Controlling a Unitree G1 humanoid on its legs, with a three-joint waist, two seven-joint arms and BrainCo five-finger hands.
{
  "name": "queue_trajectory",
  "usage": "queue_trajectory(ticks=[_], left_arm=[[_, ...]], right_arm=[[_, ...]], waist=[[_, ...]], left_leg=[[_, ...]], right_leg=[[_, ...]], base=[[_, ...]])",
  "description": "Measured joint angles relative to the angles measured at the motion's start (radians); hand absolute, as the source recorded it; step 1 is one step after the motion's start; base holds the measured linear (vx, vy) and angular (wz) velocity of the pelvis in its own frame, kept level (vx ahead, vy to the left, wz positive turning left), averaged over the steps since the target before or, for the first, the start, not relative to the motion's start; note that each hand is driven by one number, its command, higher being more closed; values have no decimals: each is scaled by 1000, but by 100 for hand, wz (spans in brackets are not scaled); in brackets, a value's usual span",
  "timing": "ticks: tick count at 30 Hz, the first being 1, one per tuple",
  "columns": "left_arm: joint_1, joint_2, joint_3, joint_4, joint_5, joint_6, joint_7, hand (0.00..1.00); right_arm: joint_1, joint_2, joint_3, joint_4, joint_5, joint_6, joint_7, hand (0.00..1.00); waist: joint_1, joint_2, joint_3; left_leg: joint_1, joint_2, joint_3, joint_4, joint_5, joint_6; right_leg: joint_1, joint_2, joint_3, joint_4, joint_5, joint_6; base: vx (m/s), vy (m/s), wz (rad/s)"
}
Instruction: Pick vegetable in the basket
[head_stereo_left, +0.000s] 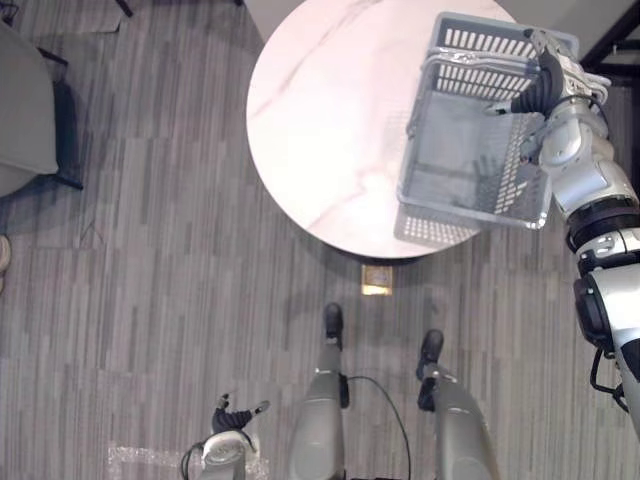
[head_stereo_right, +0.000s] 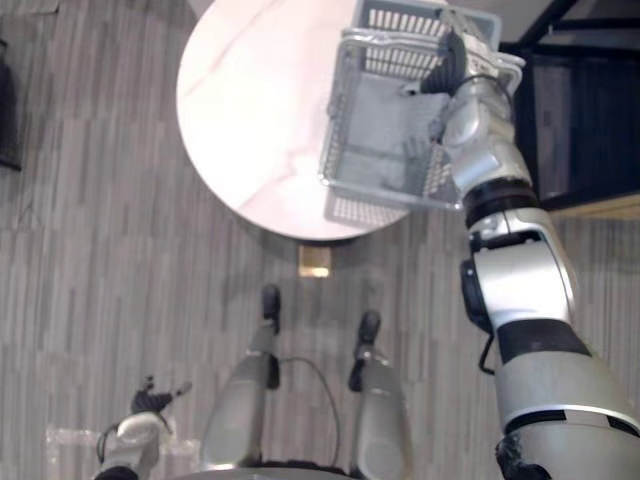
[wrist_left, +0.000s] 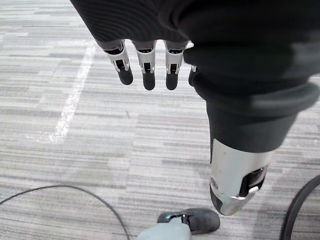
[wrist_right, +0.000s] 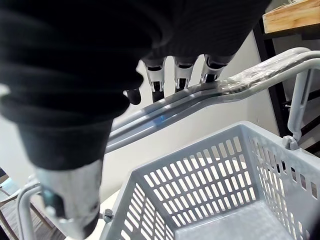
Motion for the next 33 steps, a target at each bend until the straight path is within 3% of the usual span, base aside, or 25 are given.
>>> queue_trajectory(ticks=[5, 14, 15, 33], left_arm=[[-7, 3, 0, 0, 0, 1, 0, 0], [-29, 3, 0, 0, 0, 8, 3, 0], [-29, 3, 0, 0, 0, 12, 3, 0], [-29, 4, -8, -1, 0, 14, 16, 0]], right_arm=[[-15, 3, 0, 0, 4, 2, 16, 0], [-35, 8, 0, 0, 4, 5, 25, 0], [-39, 8, -4, 0, 4, 6, 25, 100], [-45, 8, -55, 71, 4, 3, 29, 100]], waist=[[17, 0, 0], [18, -1, 0], [17, -1, 0], [24, -3, 1]], left_leg=[[-2, -2, -5, 0, 3, 3], [-27, -11, -41, 0, 6, 2], [-33, -12, -49, 0, 8, 5], [-31, -29, -54, 0, 17, 15]], right_leg=[[2, -2, -6, 0, 0, 0], [2, -14, -42, 1, -4, 5], [2, -16, -50, 1, -5, 5], [4, -36, -53, 23, -19, 15]], base=[[17, -13, 3], [15, -20, 12], [22, -22, 18], [22, -27, 4]])
